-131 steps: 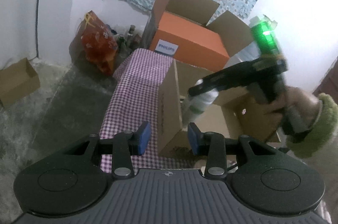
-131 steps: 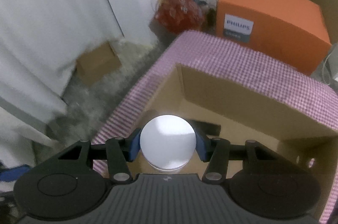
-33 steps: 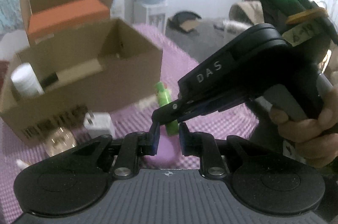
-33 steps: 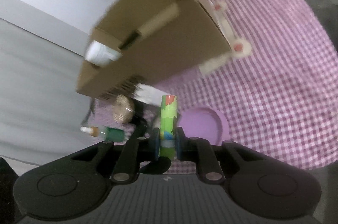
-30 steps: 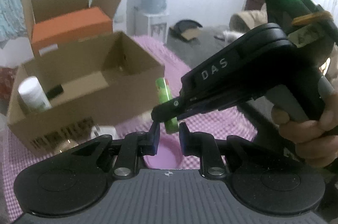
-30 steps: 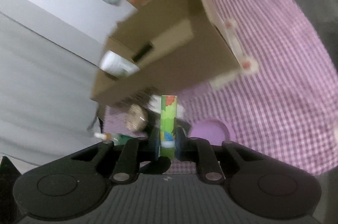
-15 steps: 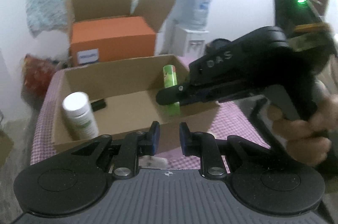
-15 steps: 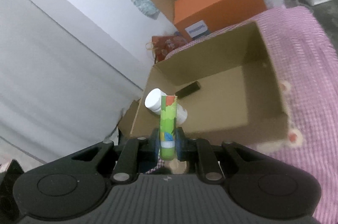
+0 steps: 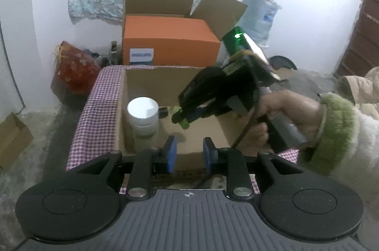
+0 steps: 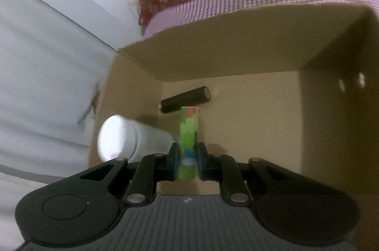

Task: Organize rigid objects
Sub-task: 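Carry the glue stick into the box and open the right tool, then grasp the green dropper bottle with orange cap with the right tool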

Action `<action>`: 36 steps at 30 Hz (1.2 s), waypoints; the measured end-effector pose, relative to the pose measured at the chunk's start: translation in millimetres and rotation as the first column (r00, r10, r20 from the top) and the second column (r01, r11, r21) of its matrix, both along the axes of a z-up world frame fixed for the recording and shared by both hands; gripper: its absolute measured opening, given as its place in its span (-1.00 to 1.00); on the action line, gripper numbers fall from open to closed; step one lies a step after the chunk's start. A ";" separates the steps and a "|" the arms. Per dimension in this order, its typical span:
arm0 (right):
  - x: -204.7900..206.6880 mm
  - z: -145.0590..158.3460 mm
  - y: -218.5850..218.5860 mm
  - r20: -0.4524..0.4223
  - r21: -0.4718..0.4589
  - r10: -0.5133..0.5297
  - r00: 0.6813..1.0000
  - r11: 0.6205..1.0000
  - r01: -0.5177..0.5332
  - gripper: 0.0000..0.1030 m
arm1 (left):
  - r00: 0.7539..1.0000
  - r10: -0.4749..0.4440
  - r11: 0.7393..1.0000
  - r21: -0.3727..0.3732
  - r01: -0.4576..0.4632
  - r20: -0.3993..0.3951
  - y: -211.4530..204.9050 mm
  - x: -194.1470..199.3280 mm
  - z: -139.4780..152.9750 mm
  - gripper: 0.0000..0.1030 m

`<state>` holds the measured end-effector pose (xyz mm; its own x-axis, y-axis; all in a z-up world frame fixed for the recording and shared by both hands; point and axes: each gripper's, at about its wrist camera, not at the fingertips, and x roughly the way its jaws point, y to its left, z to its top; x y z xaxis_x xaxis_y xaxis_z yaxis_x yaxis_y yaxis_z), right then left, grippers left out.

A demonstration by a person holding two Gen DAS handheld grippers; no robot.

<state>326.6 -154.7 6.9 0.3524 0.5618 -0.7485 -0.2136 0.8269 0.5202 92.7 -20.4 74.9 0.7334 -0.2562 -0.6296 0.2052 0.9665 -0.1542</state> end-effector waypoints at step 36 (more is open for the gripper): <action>-223.0 51.8 15.2 0.370 -0.016 0.216 0.904 0.974 -0.226 -0.60 | 0.998 0.046 0.995 0.090 -0.041 -0.050 30.7 -57.1 -60.4 -0.09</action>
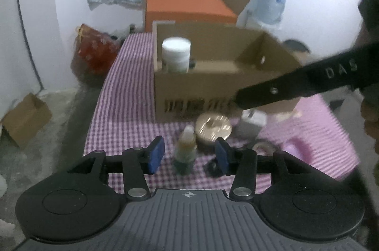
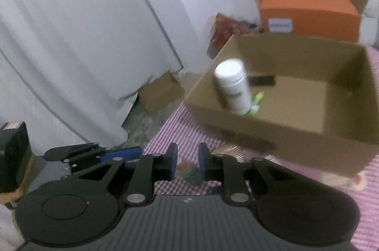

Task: Organize rigid objects
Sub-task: 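Grasp the green dropper bottle with orange cap with the right tool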

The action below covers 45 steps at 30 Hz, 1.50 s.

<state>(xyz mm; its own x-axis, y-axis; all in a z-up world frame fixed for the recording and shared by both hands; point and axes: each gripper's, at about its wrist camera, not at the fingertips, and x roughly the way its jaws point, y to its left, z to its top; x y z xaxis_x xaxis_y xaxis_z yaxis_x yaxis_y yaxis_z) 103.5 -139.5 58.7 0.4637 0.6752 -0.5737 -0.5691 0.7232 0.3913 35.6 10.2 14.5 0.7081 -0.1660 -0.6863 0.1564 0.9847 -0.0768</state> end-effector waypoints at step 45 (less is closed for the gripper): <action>10.7 -32.2 55.3 -0.030 -0.092 0.113 0.993 0.989 -0.115 -0.55 | 0.999 -0.025 0.995 0.098 0.021 0.038 -19.9 9.4 -27.0 -0.39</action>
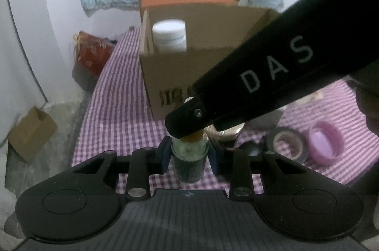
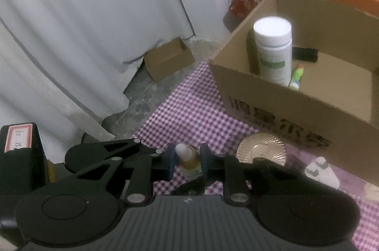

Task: Organize rigid objects
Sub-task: 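Grasp the green dropper bottle with orange cap with the right tool, then lower the dropper bottle into the box and open the right tool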

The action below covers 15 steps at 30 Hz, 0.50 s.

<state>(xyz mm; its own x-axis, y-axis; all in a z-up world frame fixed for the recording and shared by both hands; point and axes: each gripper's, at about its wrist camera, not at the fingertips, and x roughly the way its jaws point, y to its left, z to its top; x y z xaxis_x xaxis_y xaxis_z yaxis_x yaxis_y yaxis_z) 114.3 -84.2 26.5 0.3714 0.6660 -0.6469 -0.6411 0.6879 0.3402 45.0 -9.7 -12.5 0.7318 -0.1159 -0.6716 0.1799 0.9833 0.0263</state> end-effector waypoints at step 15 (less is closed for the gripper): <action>27.5 118.0 -62.9 0.157 0.122 -0.111 0.981 0.988 0.093 -0.56 | 0.990 -0.118 0.992 -0.031 0.121 0.080 -35.6 74.2 107.8 -0.39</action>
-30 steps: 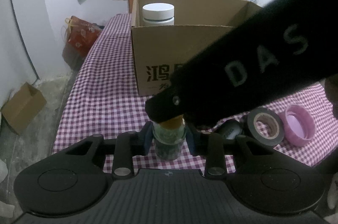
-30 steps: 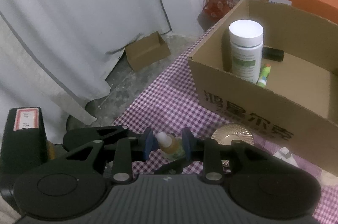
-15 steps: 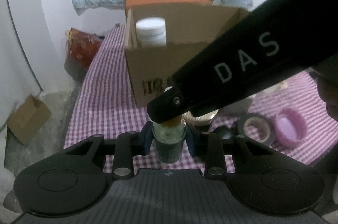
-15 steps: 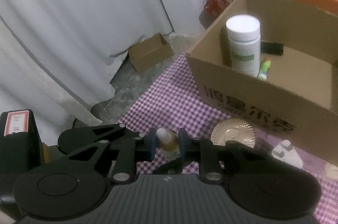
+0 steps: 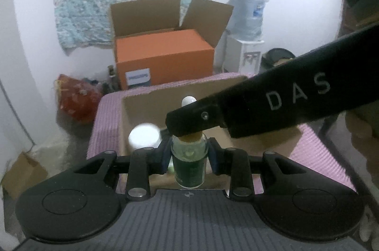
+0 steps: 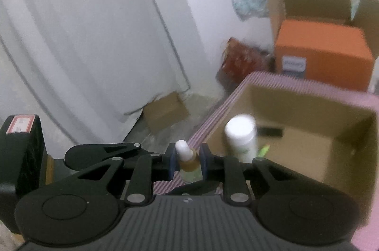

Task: Organize rigid objects
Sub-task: 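Lower the dropper bottle into the box and open the right tool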

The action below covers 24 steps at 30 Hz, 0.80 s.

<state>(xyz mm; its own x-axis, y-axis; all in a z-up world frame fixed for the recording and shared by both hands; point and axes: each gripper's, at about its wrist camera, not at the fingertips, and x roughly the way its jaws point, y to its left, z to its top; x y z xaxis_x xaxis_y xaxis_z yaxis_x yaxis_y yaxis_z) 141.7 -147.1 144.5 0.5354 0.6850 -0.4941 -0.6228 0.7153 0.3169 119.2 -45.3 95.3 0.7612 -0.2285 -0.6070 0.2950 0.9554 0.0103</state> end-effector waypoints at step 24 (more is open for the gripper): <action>205.5 -78.0 -70.7 -0.288 0.005 -0.160 0.944 0.986 0.169 -0.59 | 0.967 -0.014 0.999 0.045 0.027 -0.256 -63.5 167.9 -68.7 -0.38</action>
